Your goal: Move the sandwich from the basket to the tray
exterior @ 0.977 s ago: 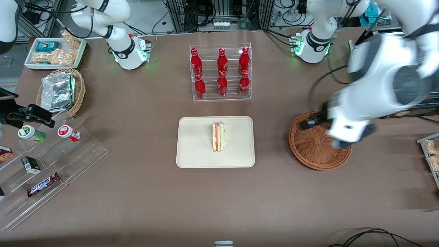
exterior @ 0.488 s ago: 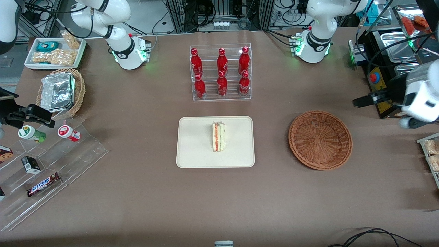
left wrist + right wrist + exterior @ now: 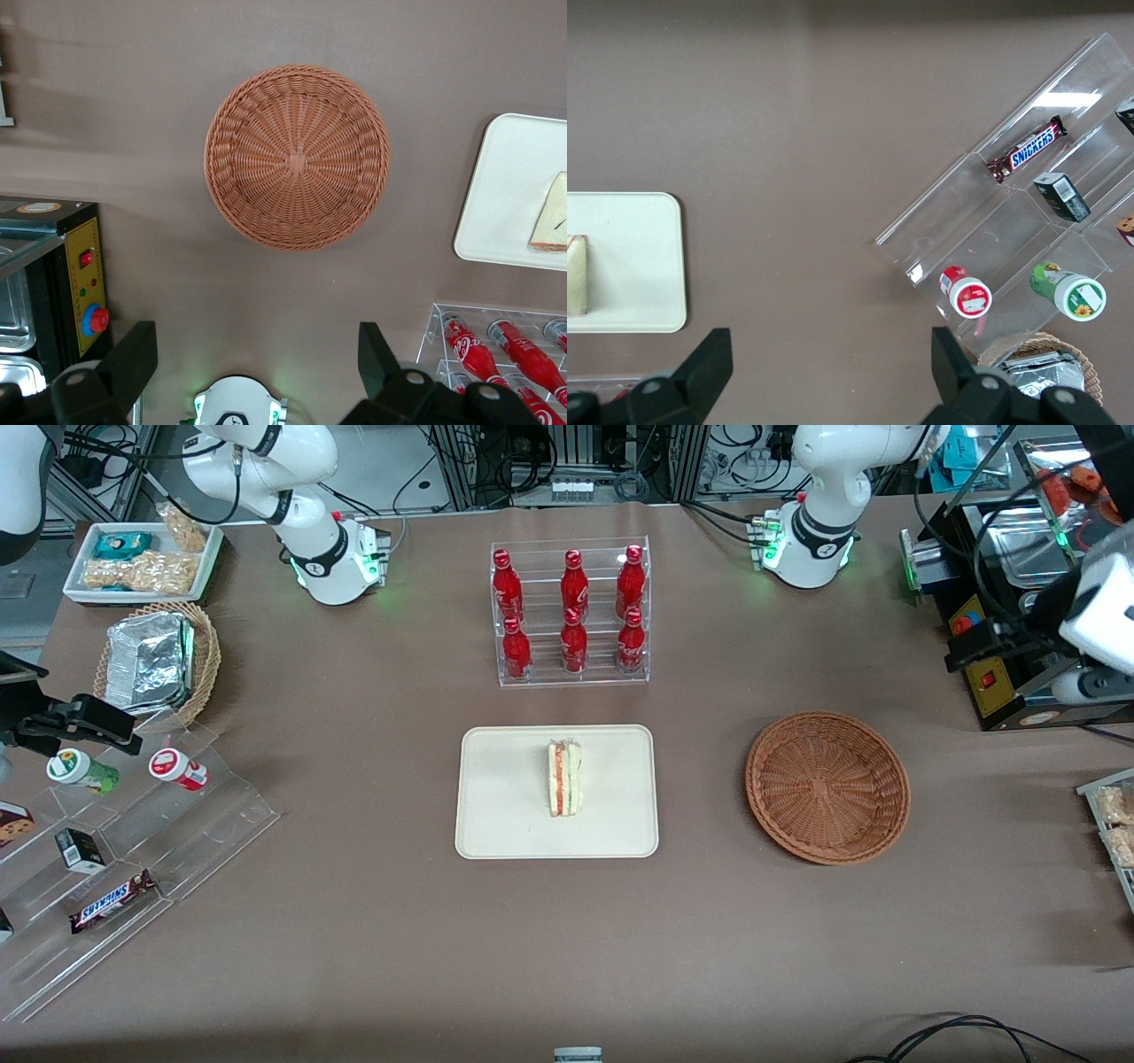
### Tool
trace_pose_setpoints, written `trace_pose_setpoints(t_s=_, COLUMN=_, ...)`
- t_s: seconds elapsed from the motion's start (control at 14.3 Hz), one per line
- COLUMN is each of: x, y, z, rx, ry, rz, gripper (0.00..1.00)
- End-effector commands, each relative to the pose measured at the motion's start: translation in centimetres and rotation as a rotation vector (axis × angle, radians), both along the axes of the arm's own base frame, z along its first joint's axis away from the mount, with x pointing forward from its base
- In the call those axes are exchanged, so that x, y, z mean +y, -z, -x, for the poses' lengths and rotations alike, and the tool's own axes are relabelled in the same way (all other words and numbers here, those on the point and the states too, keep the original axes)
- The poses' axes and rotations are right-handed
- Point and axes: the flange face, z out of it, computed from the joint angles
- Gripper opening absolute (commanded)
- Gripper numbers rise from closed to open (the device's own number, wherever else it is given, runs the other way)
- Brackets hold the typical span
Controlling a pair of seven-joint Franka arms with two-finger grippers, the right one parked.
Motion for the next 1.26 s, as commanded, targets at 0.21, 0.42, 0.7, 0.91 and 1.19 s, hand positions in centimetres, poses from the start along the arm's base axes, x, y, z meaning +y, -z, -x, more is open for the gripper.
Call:
trace_pose_setpoints(t_s=0.21, x=0.1, y=-0.9, z=1.4, rx=-0.029, ry=0.010, rz=-0.023, gripper=1.00)
trace_pose_setpoints(t_s=0.42, x=0.1, y=-1.0, z=1.2, rx=-0.039, ry=-0.033, rz=-0.030, gripper=1.00)
trace_pose_setpoints(t_s=0.7, x=0.1, y=-1.4, z=1.1, rx=-0.054, ry=-0.032, rz=-0.042, gripper=1.00)
trace_pose_setpoints(t_s=0.91, x=0.1, y=-2.0, z=1.2, rx=-0.060, ry=-0.023, rz=-0.055, gripper=1.00)
trace_pose_setpoints(t_s=1.19, x=0.1, y=-2.2, z=1.3, rx=-0.060, ry=-0.022, rz=-0.057, gripper=1.00)
